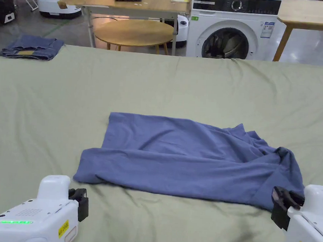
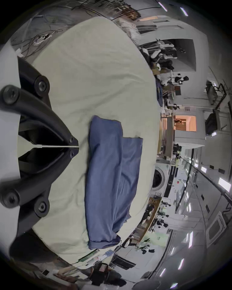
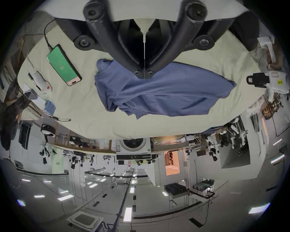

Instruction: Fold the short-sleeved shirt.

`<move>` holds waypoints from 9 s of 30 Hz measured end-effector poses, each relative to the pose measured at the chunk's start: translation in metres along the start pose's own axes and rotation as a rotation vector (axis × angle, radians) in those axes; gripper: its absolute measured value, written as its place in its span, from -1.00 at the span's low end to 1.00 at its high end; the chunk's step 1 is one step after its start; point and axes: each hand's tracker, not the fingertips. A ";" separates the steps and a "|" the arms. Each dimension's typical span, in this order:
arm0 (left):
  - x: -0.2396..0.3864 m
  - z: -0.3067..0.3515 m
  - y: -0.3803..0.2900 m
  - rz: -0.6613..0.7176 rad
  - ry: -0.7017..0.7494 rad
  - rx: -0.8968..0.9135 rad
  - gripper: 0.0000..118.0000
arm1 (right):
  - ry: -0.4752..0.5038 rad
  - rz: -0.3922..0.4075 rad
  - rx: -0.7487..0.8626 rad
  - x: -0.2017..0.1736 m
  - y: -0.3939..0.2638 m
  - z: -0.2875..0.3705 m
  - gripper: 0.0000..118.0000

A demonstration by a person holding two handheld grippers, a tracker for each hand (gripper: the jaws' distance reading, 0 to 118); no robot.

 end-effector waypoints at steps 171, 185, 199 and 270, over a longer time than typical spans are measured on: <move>0.089 0.047 0.109 -0.238 -0.061 0.262 0.88 | 0.034 0.073 0.140 -0.022 0.077 0.023 0.70; 0.071 0.029 0.105 -0.222 -0.064 0.253 -1.00 | 0.029 0.138 0.209 -0.071 0.082 0.012 -1.00; -0.150 -0.014 -0.001 0.613 -0.237 0.004 0.99 | 0.098 0.161 0.136 -0.102 0.061 -0.002 -1.00; 0.165 -0.099 -0.019 0.114 -0.668 -0.345 -0.97 | 0.050 0.046 0.048 -0.041 0.025 0.002 -1.00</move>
